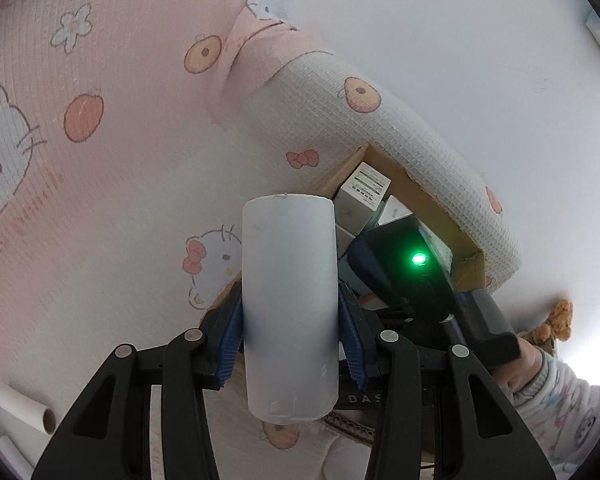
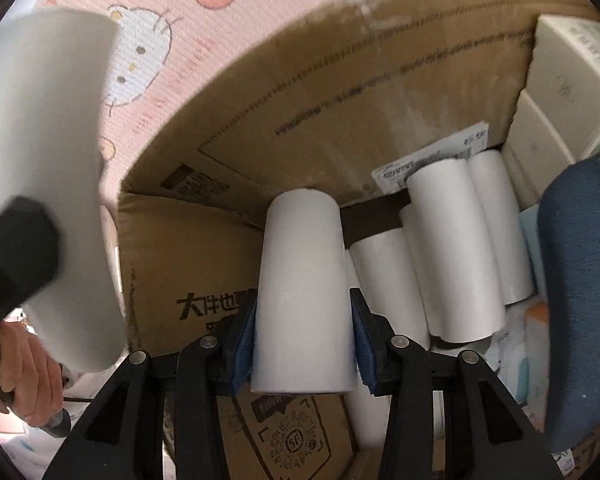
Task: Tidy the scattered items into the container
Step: 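Lift both held tubes and carry them toward the cardboard box, then lower the right tube into the box and open the right gripper while left lowers its tube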
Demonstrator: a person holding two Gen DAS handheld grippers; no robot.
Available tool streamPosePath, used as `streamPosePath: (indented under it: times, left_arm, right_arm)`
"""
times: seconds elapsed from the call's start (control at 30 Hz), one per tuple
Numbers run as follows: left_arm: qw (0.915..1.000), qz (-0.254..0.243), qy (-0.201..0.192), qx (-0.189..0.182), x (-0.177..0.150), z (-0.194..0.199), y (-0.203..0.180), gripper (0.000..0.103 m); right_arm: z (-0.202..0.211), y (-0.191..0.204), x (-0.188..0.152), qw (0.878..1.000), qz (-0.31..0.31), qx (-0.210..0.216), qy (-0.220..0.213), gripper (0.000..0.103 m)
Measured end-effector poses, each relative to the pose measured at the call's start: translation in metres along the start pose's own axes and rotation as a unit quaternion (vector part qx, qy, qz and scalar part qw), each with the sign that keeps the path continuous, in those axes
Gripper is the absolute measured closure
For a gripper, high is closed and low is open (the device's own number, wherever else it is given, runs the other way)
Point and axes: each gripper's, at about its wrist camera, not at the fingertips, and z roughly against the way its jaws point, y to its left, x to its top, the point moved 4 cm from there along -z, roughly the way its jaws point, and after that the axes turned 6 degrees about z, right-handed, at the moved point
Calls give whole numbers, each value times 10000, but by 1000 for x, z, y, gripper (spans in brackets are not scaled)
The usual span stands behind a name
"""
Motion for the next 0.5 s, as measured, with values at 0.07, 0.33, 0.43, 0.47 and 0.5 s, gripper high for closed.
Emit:
streamPosePath:
  times: [0.07,0.33,0.43,0.47,0.5]
  left_arm:
    - [10000,-12,-22,-29,0,0,0,55]
    - [9999,-55,62,-87,1,-8,3,55]
    - [9999,-105,82,-90,-1,-7,1,55]
    - [9999,-137,70,-80,-1,-6,0,55]
    - [9998,-160,61,-83,-1,-5,-1,55]
  right_arm:
    - [-2,-5,-1,10000,-19,-44,83,62]
    - [-8,-10,-7,9966,391,-599,416,62]
    - [-7,-12,-12,9970,333,-490,488,62]
    - [-7,-12,-14,9968,346,-506,505,62]
    - [-6,-12,-16,9965,378,-543,518,62]
